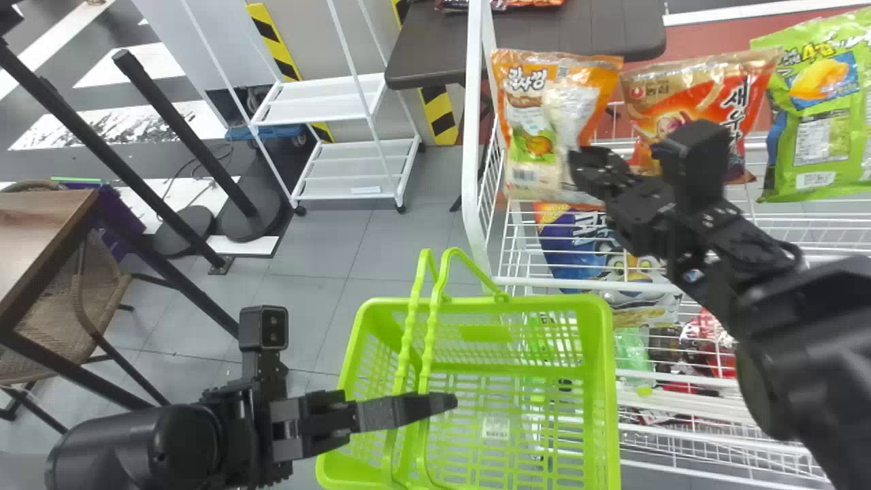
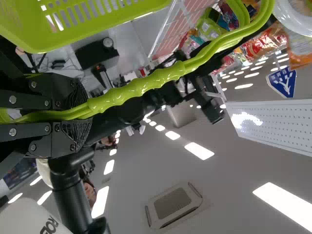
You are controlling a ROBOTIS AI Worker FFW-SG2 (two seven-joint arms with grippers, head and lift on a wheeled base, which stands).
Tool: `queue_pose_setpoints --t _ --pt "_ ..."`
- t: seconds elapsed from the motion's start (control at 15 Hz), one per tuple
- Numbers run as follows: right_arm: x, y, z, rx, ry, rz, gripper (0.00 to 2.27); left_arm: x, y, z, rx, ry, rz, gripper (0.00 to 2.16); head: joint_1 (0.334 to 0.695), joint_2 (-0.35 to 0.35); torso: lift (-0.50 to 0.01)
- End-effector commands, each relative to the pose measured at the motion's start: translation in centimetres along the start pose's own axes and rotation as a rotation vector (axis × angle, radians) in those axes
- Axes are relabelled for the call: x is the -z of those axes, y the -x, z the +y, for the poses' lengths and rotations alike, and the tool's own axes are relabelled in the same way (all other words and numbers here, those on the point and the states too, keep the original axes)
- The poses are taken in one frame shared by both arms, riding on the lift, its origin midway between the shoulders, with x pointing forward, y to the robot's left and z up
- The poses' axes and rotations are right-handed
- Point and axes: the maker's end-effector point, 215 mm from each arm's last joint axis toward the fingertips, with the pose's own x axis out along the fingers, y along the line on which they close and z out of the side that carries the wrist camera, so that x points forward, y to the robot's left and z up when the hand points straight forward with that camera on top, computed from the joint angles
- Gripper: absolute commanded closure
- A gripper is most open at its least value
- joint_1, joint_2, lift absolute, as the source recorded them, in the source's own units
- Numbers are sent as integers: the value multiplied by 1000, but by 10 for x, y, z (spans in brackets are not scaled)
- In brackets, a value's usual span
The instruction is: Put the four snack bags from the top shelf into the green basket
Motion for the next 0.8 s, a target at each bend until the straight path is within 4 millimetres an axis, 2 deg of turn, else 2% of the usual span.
queue_pose_setpoints --t 0.0,0.13,0.2,0.4,0.53,0.73 --pt "-11 18 1 19 -27 -17 2253 -6 0 -1 10 -6 -4 2148 695 310 0" --pt "-22 40 -5 48 -59 -29 2253 -7 -1 0 12 -7 -2 2148 695 306 0" --pt "-26 54 0 52 -76 -22 2253 -7 -1 0 12 -7 -2 2148 695 302 0" --pt "-32 113 -10 107 -111 25 2253 -9 1 1 5 -11 -7 2148 695 282 0" --pt "-27 148 -4 109 -179 65 2253 -9 1 2 2 -12 -8 2148 695 267 0" --pt "-16 184 23 76 -221 147 2253 -8 0 2 5 -11 -16 2148 695 246 0"
